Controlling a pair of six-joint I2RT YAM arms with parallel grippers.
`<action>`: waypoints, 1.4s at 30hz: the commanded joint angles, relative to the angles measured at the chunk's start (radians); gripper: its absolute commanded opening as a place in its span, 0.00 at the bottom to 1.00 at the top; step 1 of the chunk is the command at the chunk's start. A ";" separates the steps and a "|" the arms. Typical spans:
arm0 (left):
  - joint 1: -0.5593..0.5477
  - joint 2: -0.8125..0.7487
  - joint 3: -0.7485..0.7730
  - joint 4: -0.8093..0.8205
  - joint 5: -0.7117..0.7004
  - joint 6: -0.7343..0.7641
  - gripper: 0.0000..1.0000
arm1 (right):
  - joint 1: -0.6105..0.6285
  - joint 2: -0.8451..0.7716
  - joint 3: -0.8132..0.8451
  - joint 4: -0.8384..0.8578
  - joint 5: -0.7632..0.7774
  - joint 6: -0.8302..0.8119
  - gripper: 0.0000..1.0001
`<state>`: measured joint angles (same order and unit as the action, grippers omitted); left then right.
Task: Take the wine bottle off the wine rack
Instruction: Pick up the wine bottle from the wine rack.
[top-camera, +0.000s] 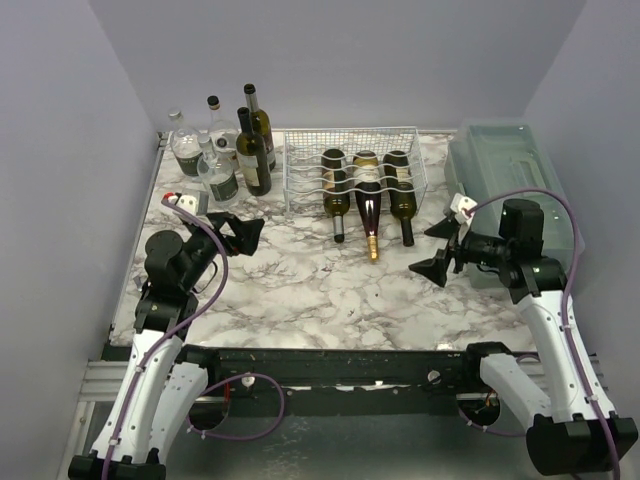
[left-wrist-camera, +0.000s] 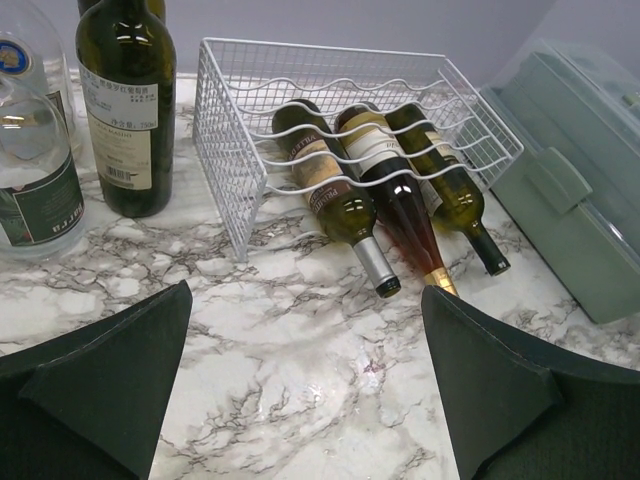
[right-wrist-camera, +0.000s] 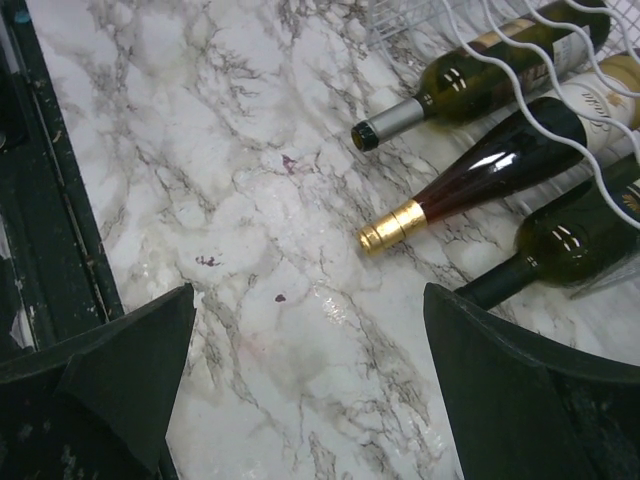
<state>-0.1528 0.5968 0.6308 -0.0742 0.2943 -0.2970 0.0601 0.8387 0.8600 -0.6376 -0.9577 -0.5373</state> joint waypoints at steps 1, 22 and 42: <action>-0.002 -0.012 -0.011 0.024 0.029 0.001 0.99 | -0.055 0.003 -0.016 0.081 -0.029 0.090 0.99; -0.006 -0.043 -0.013 0.034 0.035 -0.035 0.99 | -0.132 0.159 0.048 0.235 0.084 0.367 0.99; -0.005 -0.009 -0.018 0.036 0.040 -0.025 0.99 | 0.176 0.397 -0.001 0.374 0.638 0.303 0.99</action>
<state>-0.1528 0.5816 0.6250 -0.0517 0.3321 -0.3317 0.2218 1.2068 0.8776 -0.3737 -0.4927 -0.2619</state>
